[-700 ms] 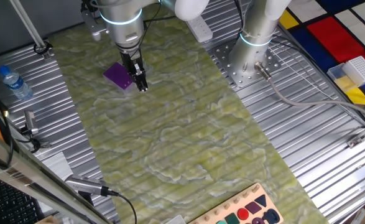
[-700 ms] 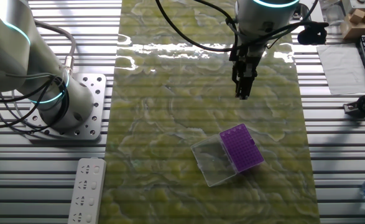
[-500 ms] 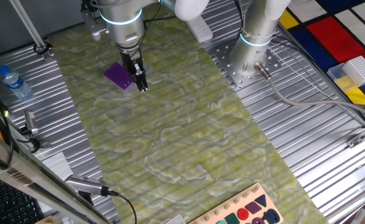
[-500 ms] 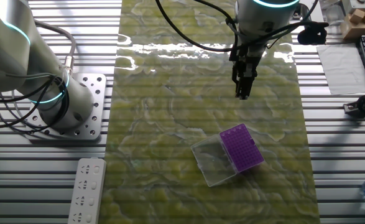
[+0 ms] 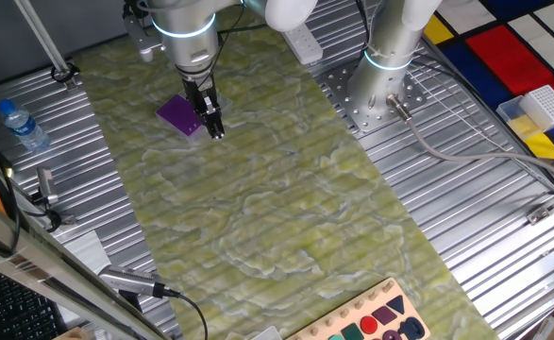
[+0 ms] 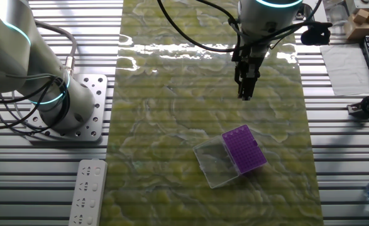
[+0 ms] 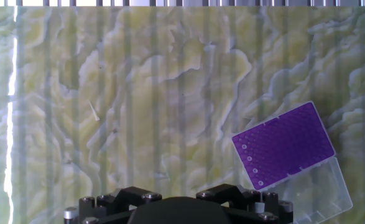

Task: Insert a small pipette tip into the holder for small pipette tips

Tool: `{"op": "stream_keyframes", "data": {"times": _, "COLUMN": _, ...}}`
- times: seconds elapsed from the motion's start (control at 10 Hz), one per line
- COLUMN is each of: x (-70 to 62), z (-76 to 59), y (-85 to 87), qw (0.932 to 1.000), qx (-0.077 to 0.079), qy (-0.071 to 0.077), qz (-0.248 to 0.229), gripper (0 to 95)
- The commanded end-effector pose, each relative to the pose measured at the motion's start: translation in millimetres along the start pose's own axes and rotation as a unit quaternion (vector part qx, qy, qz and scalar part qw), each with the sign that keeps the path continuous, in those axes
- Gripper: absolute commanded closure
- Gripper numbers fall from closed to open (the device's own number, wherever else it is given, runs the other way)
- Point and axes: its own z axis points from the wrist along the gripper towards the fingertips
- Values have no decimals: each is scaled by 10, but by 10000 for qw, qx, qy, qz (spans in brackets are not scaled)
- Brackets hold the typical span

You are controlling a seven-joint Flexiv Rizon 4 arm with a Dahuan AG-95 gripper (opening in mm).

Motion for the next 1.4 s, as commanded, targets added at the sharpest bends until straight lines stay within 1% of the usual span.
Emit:
{"op": "stream_keyframes", "data": {"times": 0.1, "x": 1, "z": -1, "y": 0, "qw": 10000, "qx": 0, "qy": 2, "qz": 0, "gripper": 0}}
{"op": "stream_keyframes", "data": {"times": 0.2, "x": 1, "z": -1, "y": 0, "qw": 9869, "qx": -1608, "qy": -144, "qz": -21, "gripper": 950}}
{"op": "stream_keyframes", "data": {"times": 0.3, "x": 1, "z": -1, "y": 0, "qw": 9875, "qx": -1568, "qy": -142, "qz": -32, "gripper": 950}}
{"op": "stream_keyframes", "data": {"times": 0.6, "x": 1, "z": -3, "y": 3, "qw": 9875, "qx": -1570, "qy": -139, "qz": -31, "gripper": 950}}
{"op": "stream_keyframes", "data": {"times": 1.0, "x": -6, "z": 9, "y": 44, "qw": 9860, "qx": -1662, "qy": -132, "qz": 36, "gripper": 950}}
{"op": "stream_keyframes", "data": {"times": 1.1, "x": -9, "z": 13, "y": 61, "qw": 9852, "qx": -1707, "qy": -131, "qz": 64, "gripper": 950}}
{"op": "stream_keyframes", "data": {"times": 1.2, "x": -12, "z": 18, "y": 78, "qw": 9838, "qx": -1784, "qy": -131, "qz": 112, "gripper": 950}}
{"op": "stream_keyframes", "data": {"times": 1.3, "x": -15, "z": 22, "y": 95, "qw": 9810, "qx": -1928, "qy": -119, "qz": 200, "gripper": 950}}
{"op": "stream_keyframes", "data": {"times": 1.4, "x": -16, "z": 25, "y": 105, "qw": 9793, "qx": -2008, "qy": -115, "qz": 244, "gripper": 950}}
